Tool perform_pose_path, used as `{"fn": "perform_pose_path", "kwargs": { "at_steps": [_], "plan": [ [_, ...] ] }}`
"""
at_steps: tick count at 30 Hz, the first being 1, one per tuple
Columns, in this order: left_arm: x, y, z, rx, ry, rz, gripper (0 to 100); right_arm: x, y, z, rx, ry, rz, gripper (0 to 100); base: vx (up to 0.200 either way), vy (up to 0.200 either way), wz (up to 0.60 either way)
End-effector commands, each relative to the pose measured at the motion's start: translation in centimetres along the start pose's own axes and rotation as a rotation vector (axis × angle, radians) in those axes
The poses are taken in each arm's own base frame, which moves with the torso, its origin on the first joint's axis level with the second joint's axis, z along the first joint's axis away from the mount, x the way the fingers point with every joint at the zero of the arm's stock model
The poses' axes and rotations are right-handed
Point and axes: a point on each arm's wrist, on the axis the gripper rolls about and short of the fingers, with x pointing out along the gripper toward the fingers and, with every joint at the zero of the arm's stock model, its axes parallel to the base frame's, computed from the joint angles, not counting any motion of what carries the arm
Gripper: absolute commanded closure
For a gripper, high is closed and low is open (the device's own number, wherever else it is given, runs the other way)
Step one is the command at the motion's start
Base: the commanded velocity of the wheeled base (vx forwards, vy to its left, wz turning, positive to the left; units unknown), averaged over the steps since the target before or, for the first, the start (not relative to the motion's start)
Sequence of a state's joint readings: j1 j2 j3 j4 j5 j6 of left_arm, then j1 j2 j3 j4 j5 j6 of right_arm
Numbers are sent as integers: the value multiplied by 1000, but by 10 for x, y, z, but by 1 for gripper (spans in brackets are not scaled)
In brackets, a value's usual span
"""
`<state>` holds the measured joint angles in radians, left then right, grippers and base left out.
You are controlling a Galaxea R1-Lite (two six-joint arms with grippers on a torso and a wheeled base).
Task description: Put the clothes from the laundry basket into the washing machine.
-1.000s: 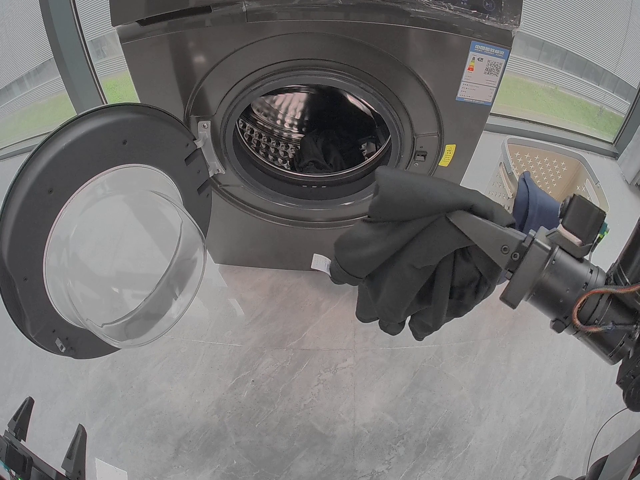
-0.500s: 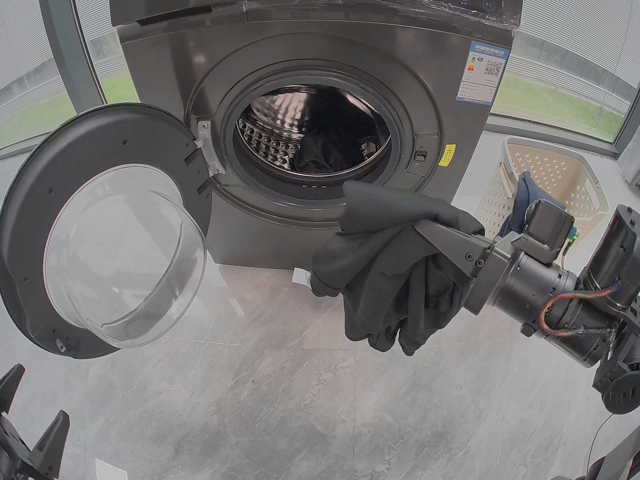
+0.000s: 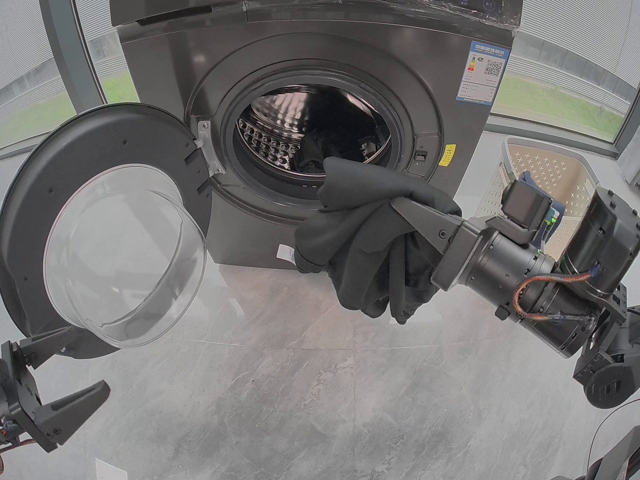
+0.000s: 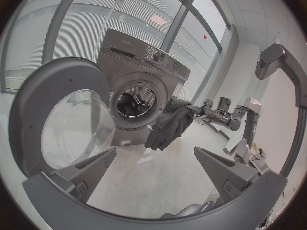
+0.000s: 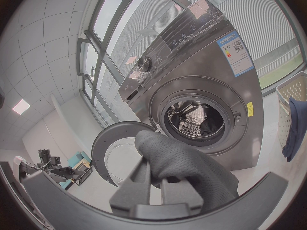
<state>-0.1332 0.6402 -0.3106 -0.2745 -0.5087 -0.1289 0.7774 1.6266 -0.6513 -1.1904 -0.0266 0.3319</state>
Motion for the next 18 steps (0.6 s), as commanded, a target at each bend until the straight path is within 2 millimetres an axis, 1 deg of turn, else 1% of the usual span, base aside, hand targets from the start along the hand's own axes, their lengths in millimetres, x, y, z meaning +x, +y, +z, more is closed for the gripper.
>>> {"fn": "perform_pose_path", "kwargs": {
  "at_steps": [1,2,6,8,9,10,11,12,14,18],
  "plan": [
    [32,8,2,-44,102,-90,0,14,4,-1,3,-21,19,100,0,0,0],
    [45,12,4,-51,125,-109,0,18,6,1,3,-28,34,100,0,0,0],
    [71,17,0,-60,166,-145,0,24,10,1,6,-32,71,100,0,0,0],
    [84,17,-2,-55,177,-180,0,26,11,3,6,-38,83,100,0,0,0],
    [84,17,-2,-55,177,-180,0,26,11,3,6,-38,83,100,0,0,0],
    [94,17,-3,-54,186,-196,0,27,12,5,8,-42,94,100,0,0,0],
    [98,18,-4,-55,191,-198,0,28,12,5,8,-44,96,100,0,0,0],
    [105,19,-5,-58,201,-202,0,29,13,7,8,-51,100,100,0,0,0],
    [115,21,-8,-64,220,-207,0,29,14,8,13,-53,104,100,0,0,0],
    [133,23,-20,-84,283,-223,0,29,16,8,31,-53,111,100,0,0,0]
  ]
}}
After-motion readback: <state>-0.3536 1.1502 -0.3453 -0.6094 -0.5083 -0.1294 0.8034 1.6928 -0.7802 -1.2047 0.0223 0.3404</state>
